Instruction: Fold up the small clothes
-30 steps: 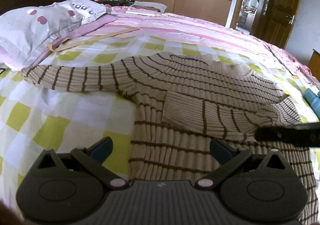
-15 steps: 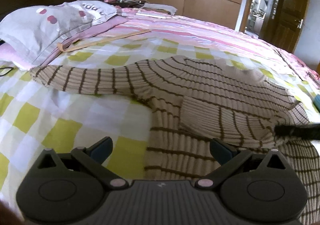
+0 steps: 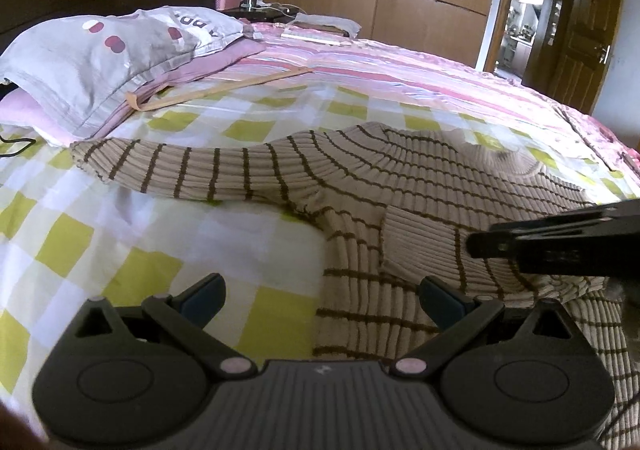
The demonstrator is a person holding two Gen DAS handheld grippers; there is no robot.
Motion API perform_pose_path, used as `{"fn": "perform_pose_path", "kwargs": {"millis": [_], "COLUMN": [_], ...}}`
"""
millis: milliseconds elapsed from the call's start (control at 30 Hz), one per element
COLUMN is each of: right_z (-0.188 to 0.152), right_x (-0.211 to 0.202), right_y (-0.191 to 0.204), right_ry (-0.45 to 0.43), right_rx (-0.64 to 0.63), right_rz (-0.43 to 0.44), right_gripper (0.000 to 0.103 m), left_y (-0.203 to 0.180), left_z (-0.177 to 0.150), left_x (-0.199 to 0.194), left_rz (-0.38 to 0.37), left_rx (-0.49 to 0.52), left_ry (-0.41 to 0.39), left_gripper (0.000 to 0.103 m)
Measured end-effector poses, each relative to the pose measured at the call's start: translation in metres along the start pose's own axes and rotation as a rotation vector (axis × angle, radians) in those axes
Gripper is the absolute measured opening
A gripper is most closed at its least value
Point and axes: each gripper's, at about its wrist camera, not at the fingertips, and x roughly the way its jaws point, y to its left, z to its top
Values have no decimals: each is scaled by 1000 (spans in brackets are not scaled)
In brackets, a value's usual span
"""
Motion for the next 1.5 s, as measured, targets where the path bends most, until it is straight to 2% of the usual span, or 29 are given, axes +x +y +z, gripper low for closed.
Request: {"fn": "perform_pose_path", "kwargs": {"millis": [100, 233, 267, 367, 467, 733, 900, 1067, 1200, 1500], "right_z": [6, 7, 6, 5, 8, 43, 55, 54, 49, 32], "right_x": [12, 18, 17, 16, 12, 8, 27, 47, 56, 13], "right_y": [1, 0, 1, 5, 6, 4, 3, 5, 3, -9], "right_ry": [35, 64, 65, 72, 61, -55, -74, -81, -72, -150], "right_rx": [-43, -49, -53, -64, -59, -32, -14, 0, 33, 99], "right_rz": [35, 74, 75, 75, 64, 32, 20, 2, 1, -25], "right_gripper": [33, 35, 31, 7, 4, 4, 4, 4, 11, 11], "left_y": [1, 1, 1, 2, 2, 5, 5, 5, 3, 2], "left_z": [1, 1, 1, 2, 1, 2, 3, 3, 1, 1], "left_x": [1, 2, 2, 4, 3, 2, 2, 3, 3, 2], "left_rz": [-10, -17, -17, -20, -18, -22, -21, -19, -13, -17], "left_rx": [-1, 0, 0, -4, -5, -21, -16, -12, 2, 9], "left_ry": [3, 5, 5, 9, 5, -9, -7, -10, -13, -25], "left_gripper": [103, 103, 103, 103, 103, 103, 103, 103, 103, 103]}}
